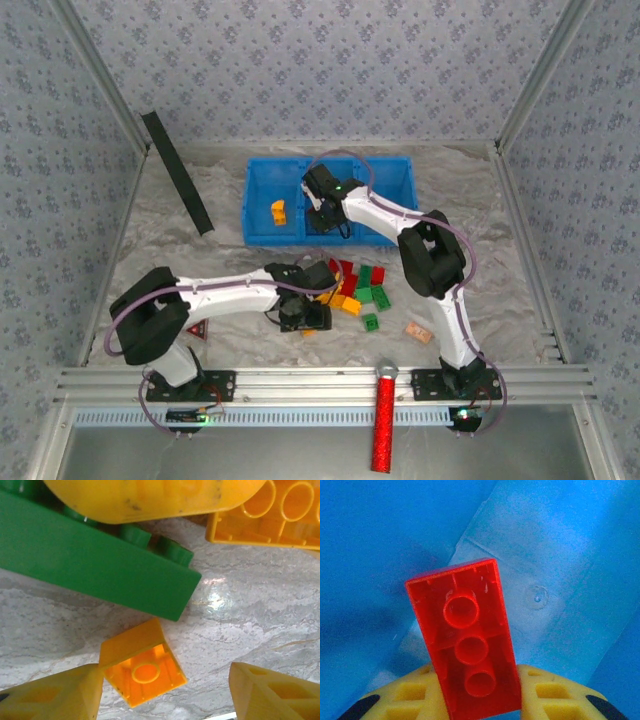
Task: Sort the legos into containers by color
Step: Place the lego in the container, then pick up the lego from the middle-left of the table.
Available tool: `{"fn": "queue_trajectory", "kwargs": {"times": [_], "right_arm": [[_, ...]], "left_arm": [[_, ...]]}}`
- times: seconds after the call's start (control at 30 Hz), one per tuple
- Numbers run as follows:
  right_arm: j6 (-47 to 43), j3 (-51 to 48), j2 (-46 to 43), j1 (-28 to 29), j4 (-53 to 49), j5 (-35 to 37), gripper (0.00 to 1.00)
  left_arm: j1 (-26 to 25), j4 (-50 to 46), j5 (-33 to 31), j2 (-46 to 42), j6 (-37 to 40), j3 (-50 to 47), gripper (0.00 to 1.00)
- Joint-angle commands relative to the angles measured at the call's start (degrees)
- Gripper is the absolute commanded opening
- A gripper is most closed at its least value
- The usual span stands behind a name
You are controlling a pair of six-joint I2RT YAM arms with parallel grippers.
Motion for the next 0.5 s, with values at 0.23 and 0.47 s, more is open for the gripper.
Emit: {"fn": "queue_trajectory", "kwargs": {"times": [0.23, 0.47], "right_arm": [[-1.66, -0.74, -1.39, -0.6, 0.57, -1.88, 0.43], [-1.68, -2.01, -4.8, -1.02, 0.3, -2.79, 0.49]], "left_arm": [[-0.41, -5.5, -0.74, 2.6, 1.61, 2.16, 0.62], [-0.41, -6.17, -2.06, 3.33, 1.53, 2.24, 0.55]]}}
